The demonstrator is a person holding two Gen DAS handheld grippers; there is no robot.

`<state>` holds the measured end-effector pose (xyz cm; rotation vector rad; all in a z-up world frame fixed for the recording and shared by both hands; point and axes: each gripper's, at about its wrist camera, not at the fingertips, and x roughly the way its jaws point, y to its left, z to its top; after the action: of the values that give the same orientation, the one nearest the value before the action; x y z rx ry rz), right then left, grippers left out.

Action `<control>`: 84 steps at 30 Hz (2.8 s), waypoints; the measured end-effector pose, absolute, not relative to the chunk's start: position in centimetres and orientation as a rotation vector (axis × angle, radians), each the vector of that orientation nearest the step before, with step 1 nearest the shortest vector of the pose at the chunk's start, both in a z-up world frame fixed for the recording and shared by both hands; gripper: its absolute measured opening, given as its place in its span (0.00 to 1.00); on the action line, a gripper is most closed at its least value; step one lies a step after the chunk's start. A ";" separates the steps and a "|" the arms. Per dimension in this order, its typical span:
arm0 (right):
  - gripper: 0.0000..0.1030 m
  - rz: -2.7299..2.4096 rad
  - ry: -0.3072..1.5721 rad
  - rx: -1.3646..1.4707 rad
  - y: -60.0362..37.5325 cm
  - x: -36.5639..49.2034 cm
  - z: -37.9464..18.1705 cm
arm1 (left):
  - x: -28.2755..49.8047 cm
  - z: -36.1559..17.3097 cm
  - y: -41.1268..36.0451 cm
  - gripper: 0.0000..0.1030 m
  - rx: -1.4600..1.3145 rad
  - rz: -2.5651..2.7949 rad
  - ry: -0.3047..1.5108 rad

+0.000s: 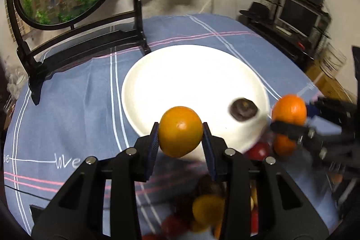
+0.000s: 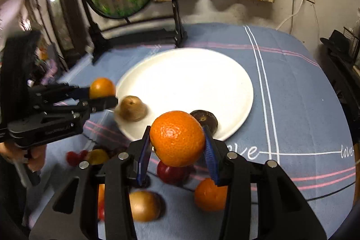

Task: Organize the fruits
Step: 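Place the orange fruit on the plate with left tool while right tool places mandarin, then grasp the large mandarin with the right tool, then grasp the red tomato with the left tool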

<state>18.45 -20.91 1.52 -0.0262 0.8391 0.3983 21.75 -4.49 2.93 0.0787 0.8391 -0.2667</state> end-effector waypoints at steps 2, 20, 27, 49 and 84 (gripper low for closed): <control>0.42 0.380 0.891 -0.017 -20.1 19.8 0.5 | 23.1 2.5 -4.8 0.36 0.068 -0.234 0.846; 0.69 0.273 0.813 0.108 -24.7 16.7 2.4 | 19.5 2.9 -3.2 0.95 0.006 -0.145 0.799; 0.70 0.273 0.815 0.188 -27.4 15.0 1.4 | 14.6 2.5 -2.8 0.95 0.023 -0.148 0.795; 0.44 0.245 0.983 -0.128 -23.6 14.9 -4.3 | 11.2 0.2 3.7 0.97 -0.045 -0.092 0.875; 0.41 0.258 0.910 -0.034 -25.1 14.1 -2.0 | 9.9 -3.4 0.8 0.30 0.124 -0.198 0.975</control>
<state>14.08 -25.06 -2.00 -0.0336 0.9098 0.2584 9.86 0.77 -3.37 0.1238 0.9753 -0.1980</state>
